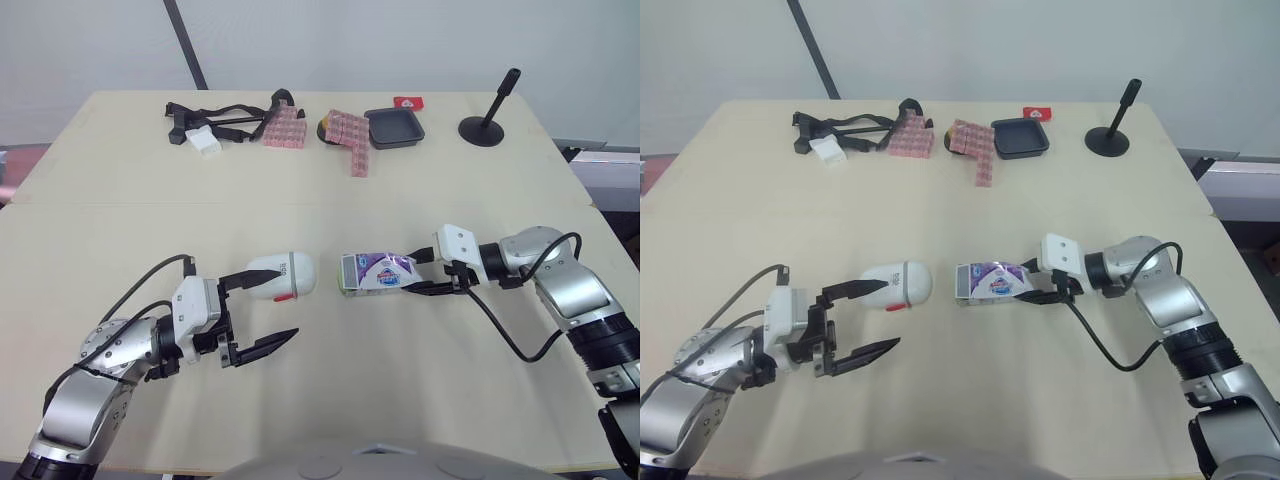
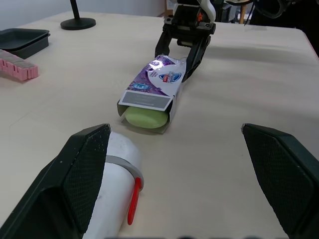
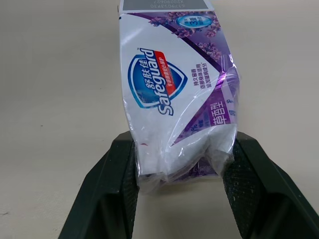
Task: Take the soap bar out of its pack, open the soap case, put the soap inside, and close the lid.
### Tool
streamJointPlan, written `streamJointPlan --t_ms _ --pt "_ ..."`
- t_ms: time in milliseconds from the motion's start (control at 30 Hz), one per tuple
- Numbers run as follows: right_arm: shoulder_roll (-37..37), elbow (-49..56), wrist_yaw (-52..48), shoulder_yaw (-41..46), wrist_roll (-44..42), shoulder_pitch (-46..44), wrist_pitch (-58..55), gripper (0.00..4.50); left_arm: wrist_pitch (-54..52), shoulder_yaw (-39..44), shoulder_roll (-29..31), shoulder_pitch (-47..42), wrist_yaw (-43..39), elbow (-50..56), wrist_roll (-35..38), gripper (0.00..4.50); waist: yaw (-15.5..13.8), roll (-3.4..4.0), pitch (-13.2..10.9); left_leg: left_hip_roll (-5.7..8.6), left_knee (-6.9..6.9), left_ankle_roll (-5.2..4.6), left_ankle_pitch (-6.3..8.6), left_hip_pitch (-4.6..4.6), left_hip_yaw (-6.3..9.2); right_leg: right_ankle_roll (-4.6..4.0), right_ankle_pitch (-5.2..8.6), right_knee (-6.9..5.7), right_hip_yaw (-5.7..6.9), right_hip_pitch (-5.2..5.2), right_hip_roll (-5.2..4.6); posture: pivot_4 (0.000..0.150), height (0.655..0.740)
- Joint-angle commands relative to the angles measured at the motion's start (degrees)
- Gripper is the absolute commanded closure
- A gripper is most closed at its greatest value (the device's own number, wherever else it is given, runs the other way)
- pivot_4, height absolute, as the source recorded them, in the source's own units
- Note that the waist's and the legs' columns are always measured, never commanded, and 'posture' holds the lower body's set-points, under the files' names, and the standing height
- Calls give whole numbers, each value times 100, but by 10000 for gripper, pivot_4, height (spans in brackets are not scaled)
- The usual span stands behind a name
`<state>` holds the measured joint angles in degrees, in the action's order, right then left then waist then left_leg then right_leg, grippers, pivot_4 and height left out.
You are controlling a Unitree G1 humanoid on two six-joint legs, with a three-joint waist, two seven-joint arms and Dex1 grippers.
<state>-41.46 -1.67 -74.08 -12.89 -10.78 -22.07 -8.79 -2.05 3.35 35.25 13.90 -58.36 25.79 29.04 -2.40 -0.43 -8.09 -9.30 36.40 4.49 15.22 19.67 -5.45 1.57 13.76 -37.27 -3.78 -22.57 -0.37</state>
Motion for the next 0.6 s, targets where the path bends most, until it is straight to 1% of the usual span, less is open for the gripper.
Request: streamJointPlan --t_ms 33,333,600 --pt "-237 237 -61 287 -168 75 -57 21400 16 45 47 -12 32 204 14 0 -4 0 0 0 0 0 0 0 0 0 0 0 0 0 0 1500 7374" --pt "-967 693 -225 629 -359 395 -371 21400 -13 33 65 -26 83 208 10 0 -34 0 0 -1 -1 0 0 -4 0 0 0 3 -2 5 0 1500 7374" --pt "-1151 896 -203 665 -306 449 -453 21400 -46 16 71 -90 60 166 -3 0 -18 1 1 -1 -1 0 0 -6 0 0 0 2 -2 6 0 1500 7374"
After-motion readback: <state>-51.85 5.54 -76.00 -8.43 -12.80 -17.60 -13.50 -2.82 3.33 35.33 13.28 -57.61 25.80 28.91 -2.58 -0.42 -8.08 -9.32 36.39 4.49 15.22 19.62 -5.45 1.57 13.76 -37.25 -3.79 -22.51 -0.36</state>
